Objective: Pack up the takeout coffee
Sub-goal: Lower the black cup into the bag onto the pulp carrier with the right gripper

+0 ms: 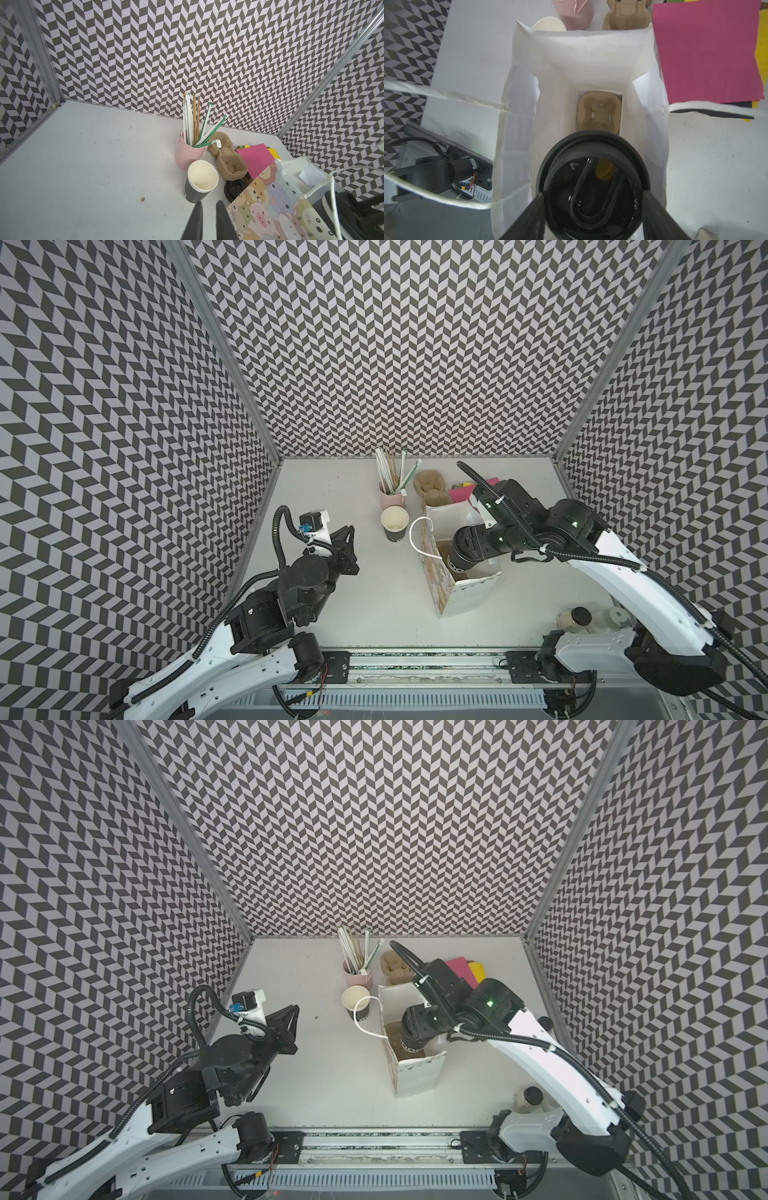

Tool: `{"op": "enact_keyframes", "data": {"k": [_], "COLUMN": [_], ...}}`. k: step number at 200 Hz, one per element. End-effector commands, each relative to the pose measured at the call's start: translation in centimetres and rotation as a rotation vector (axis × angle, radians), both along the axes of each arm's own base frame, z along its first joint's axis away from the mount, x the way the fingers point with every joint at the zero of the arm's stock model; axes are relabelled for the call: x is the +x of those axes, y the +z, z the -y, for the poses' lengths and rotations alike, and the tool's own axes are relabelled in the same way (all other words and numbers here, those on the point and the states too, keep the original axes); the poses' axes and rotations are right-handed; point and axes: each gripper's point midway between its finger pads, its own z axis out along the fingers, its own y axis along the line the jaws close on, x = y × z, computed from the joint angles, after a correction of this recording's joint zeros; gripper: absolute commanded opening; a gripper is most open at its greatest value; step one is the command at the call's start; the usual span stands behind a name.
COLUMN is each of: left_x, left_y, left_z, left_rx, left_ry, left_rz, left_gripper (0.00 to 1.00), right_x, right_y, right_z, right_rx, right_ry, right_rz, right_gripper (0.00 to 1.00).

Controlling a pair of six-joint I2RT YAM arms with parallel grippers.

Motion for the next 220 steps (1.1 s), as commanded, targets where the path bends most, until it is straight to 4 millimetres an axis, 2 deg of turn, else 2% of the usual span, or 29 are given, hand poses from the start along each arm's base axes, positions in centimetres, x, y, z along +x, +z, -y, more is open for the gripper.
{"op": "enact_keyframes", "data": {"k": [1, 50, 80, 113, 192, 220], "left_x": [0.2, 0.3, 0.3, 0.3, 0.4, 0.4], "left_y": [-0.8, -1.1, -1.4, -1.5, -1.7, -1.8], "left_z": [-0.2, -0.2, -0.1, -0.2, 0.0, 0.0], "left_rx": [0.04, 0.05, 0.063, 0.062, 0.075, 0.082], "left_ry": [0.015, 0.021, 0.023, 0.027, 0.023, 0.024], "left_rz": [-0.013, -0.023, -0.035, -0.037, -0.046, -0.049], "left_gripper": [0.15, 0.15, 0.15, 0.15, 0.15, 0.15], "right_x": [0.0, -0.1, -0.5, -0.1, -0.3, -0.2], "right_y": [0.1, -0.9, -2.4, -2.8, -6.4, -6.6], "right_z": [-0.1, -1.3, -2.0, -2.0, -1.6, -1.6], "right_rx": [-0.006, -0.026, -0.057, -0.075, -0.169, -0.175], "right_ry": [0.011, 0.022, 0.037, 0.024, 0.027, 0.025], "right_rz": [0.024, -0.007, -0.05, -0.053, -0.121, -0.125], "right_gripper": [0.0, 0.0, 0.0, 0.0, 0.0, 0.0]}}
